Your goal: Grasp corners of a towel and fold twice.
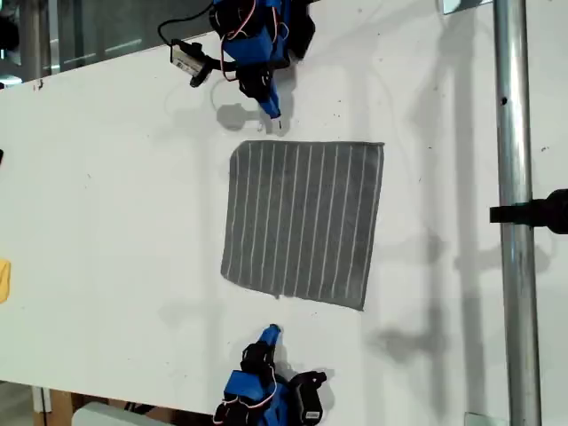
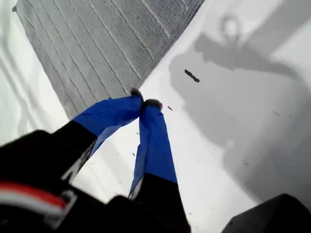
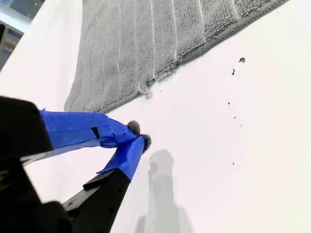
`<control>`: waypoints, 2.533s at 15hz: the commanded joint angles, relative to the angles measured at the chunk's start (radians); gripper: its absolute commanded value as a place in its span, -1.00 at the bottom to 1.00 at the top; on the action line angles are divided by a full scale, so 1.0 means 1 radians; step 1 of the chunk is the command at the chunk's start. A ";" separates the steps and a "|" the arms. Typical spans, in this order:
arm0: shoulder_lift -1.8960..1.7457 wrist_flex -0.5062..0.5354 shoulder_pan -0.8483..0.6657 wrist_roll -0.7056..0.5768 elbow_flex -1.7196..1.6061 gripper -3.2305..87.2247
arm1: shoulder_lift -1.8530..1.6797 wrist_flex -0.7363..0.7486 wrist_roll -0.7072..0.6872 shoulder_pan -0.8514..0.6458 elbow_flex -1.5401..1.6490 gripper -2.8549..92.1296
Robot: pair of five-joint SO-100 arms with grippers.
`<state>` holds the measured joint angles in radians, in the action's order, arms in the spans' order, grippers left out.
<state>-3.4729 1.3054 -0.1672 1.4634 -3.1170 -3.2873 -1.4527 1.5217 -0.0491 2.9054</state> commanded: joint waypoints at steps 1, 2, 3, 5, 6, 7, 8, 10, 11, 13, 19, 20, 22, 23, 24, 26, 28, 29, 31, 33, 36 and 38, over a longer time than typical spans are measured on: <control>-0.003 -0.006 -0.011 0.025 -0.003 -0.98 | -0.002 -0.003 0.018 0.006 -0.021 -0.95; -0.003 -0.006 -0.011 0.034 -0.003 -0.94 | -0.002 0.002 0.020 0.006 -0.031 -0.95; -0.003 -0.006 -0.006 0.035 -0.003 -0.99 | -0.002 0.017 0.017 0.011 -0.046 -0.95; -0.003 -0.029 0.003 0.057 0.031 -0.99 | 0.017 0.005 0.003 0.018 -0.115 -0.95; -0.003 -0.020 0.008 0.069 0.061 -0.99 | 0.061 0.006 0.002 0.032 -0.167 -0.95; -0.002 -0.005 0.012 0.081 0.098 -0.99 | 0.167 0.021 -0.011 0.041 -0.239 -0.95; 0.011 0.008 0.017 0.092 0.146 -0.99 | 0.321 0.040 -0.035 0.052 -0.350 -0.95; 0.212 -0.003 0.061 0.141 0.318 -0.99 | 0.660 0.037 -0.103 0.098 -0.638 -0.95; 0.393 -0.011 0.100 0.166 0.446 -0.99 | 0.808 0.029 -0.129 0.135 -0.781 -0.95; 0.673 -0.026 0.193 0.193 0.681 -0.99 | 1.088 -0.043 -0.141 0.229 -1.074 -0.95; 1.284 0.078 0.456 0.212 1.299 -0.99 | 1.505 -0.158 -0.078 0.491 -1.549 -0.95; 1.362 0.103 0.482 0.187 1.393 -0.99 | 1.537 -0.158 -0.077 0.529 -1.580 -0.95; 1.376 0.055 0.503 0.130 1.405 -0.99 | 1.605 -0.190 -0.072 0.580 -1.641 -0.95; 1.368 0.029 0.509 0.107 1.393 -0.99 | 1.621 -0.190 -0.077 0.592 -1.644 -0.95; 1.367 0.017 0.511 0.100 1.390 -0.99 | 1.640 -0.193 -0.078 0.600 -1.649 -0.92; 1.362 0.009 0.511 0.095 1.376 -0.99 | 1.663 -0.216 -0.114 0.589 -1.660 -0.20; 1.367 0.008 0.512 0.097 1.373 -0.99 | 1.703 -0.225 -0.210 0.569 -1.703 -0.15; 1.370 0.008 0.515 0.098 1.374 -0.99 | 1.721 -0.232 -0.216 0.561 -1.700 -0.09; 1.376 0.008 0.526 0.103 1.378 -0.99 | 1.798 -0.250 -0.219 0.568 -1.698 -0.02; 1.382 0.011 0.529 0.106 1.382 -0.99 | 1.911 -0.259 -0.216 0.594 -1.698 0.00; 1.396 0.011 0.531 0.098 1.390 -0.99 | 2.056 -0.222 -0.201 0.611 -1.706 -0.03; 1.401 0.014 0.532 0.097 1.390 -0.99 | 2.118 -0.186 -0.198 0.604 -1.707 -0.05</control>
<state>-2.0678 1.3315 0.3543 1.5631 -1.7748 -1.1704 -1.6582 1.3116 0.5507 1.2625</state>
